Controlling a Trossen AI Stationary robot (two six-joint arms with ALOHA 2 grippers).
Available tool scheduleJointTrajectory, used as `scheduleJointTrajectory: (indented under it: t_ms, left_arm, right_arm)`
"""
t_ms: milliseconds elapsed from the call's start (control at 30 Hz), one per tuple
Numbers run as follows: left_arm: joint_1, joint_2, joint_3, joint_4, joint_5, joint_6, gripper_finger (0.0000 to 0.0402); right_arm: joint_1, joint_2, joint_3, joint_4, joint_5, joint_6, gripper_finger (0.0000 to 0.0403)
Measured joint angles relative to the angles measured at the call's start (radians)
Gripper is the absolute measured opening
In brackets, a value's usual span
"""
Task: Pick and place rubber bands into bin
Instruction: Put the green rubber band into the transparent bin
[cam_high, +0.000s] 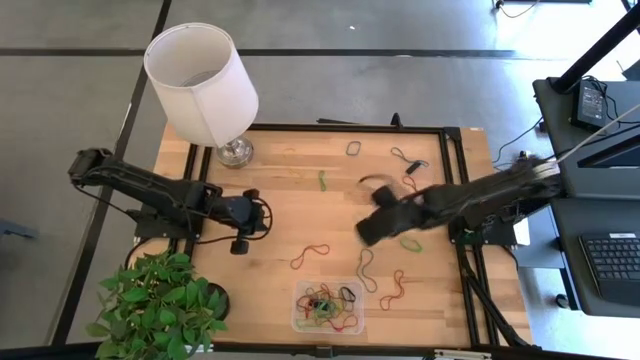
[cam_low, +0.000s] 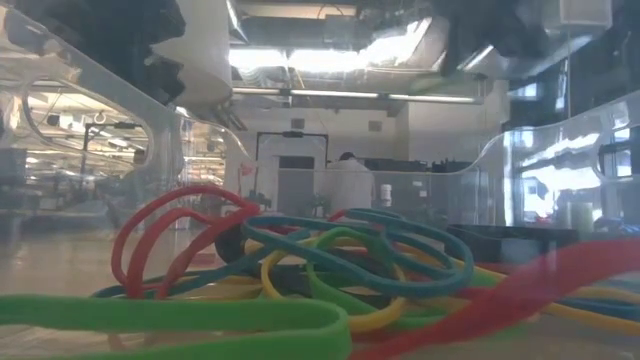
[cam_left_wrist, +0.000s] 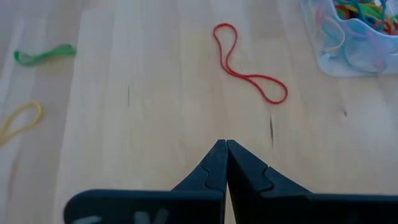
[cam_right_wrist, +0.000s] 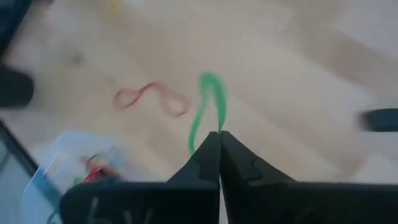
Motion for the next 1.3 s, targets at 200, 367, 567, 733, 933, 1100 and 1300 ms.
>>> scheduleJointTrajectory:
  t_ms: [200,367,567,733,933,1100,1300]
  left_arm:
    - [0.026,-0.033,0.000,0.000,0.002,0.084,0.0002]
    - [0.045,-0.044,0.000,0.001,0.005,0.128,0.0003]
    - [0.046,-0.044,0.000,0.001,0.061,0.169,0.0002]
    - [0.046,-0.044,0.000,0.001,0.061,0.184,0.0003]
    - [0.047,-0.043,0.000,0.001,0.060,0.196,0.0003]
    - [0.047,-0.043,0.000,0.001,0.060,0.196,0.0002]
    - [0.046,-0.043,0.000,0.001,0.060,0.196,0.0003]
  right_arm:
    - [0.121,0.377,0.440,-0.168,-0.032,-0.005,0.0000]
    - [0.202,0.626,0.734,-0.231,-0.099,0.033,0.0000]
    - [0.268,0.833,0.938,-0.304,-0.218,0.139,0.0000]
    - [0.299,0.923,0.978,-0.338,-0.340,0.181,0.0000]
    - [0.310,0.955,0.978,-0.368,-0.346,0.237,0.0004]
    - [0.310,0.955,0.978,-0.384,-0.343,0.237,0.0024]
    - [0.310,0.955,0.978,-0.383,-0.344,0.247,0.0069]
